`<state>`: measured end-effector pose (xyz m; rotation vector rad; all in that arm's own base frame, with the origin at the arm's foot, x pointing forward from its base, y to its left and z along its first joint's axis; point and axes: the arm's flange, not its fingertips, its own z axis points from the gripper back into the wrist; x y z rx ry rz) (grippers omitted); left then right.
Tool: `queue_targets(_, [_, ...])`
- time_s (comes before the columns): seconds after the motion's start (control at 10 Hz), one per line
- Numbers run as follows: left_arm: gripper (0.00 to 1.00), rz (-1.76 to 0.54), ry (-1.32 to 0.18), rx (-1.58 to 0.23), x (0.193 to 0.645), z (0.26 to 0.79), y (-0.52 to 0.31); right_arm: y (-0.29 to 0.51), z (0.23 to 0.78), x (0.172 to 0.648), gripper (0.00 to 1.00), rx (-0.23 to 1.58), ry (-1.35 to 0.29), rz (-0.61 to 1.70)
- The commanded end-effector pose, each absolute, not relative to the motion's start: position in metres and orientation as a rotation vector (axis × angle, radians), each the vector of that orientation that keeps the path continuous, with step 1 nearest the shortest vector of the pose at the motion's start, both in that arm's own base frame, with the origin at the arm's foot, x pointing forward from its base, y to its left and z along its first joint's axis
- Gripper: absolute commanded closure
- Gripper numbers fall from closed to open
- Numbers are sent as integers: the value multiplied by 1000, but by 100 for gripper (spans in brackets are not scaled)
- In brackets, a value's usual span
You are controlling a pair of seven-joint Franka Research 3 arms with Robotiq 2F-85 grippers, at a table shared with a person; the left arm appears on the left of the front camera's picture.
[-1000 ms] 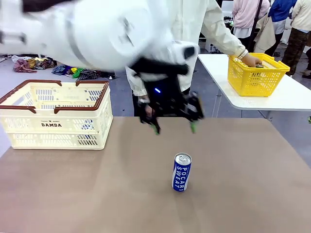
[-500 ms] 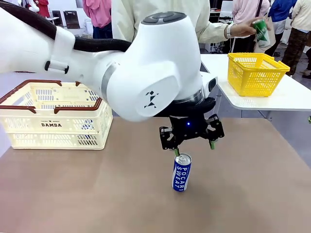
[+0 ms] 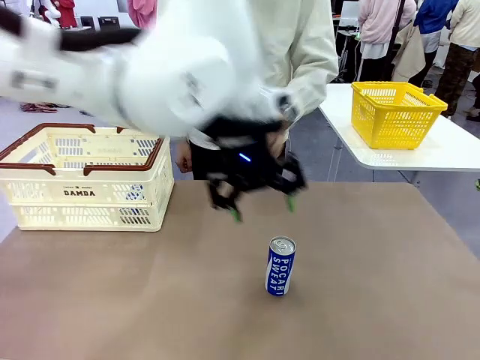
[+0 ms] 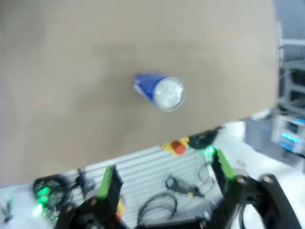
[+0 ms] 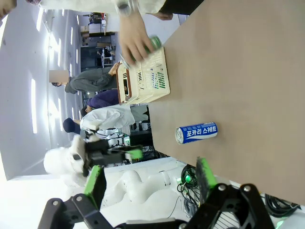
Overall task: Place the drinks into the Shopping basket.
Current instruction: Pick up one drink and place it into the Shopping basket.
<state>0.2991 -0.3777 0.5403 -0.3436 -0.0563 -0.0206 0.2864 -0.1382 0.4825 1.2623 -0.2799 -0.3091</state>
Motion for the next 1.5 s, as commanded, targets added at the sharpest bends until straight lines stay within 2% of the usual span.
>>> queue_targets(0.0, [0, 1, 4, -467, 301, 599, -191, -137, 488, 288, 0, 1288, -278, -325])
queue_targets(0.1, [0, 110, -13, -549, 294, 607, -105, -137, 488, 288, 0, 1288, -278, -325])
queue_targets(0.3, [0, 235, -47, -744, 262, 587, 6, -137, 488, 288, 0, 1288, -278, -325])
queue_targets(0.7, [0, 519, -122, -1010, 204, 528, 111, -137, 488, 288, 0, 1288, -278, -325])
queue_targets(0.9, [0, 540, -108, -1039, 201, 519, 112, -137, 488, 288, 0, 1288, -278, -325])
queue_targets(1.1, [0, 511, -82, -1021, 221, 526, 90, -137, 488, 288, 0, 1288, -278, -325])
queue_targets(1.3, [0, 523, -18, -929, 252, 556, 32, -137, 488, 288, 0, 1288, -278, -325])
queue_targets(1.4, [0, 568, 16, -783, 268, 584, -25, -137, 488, 288, 0, 1288, -278, -325])
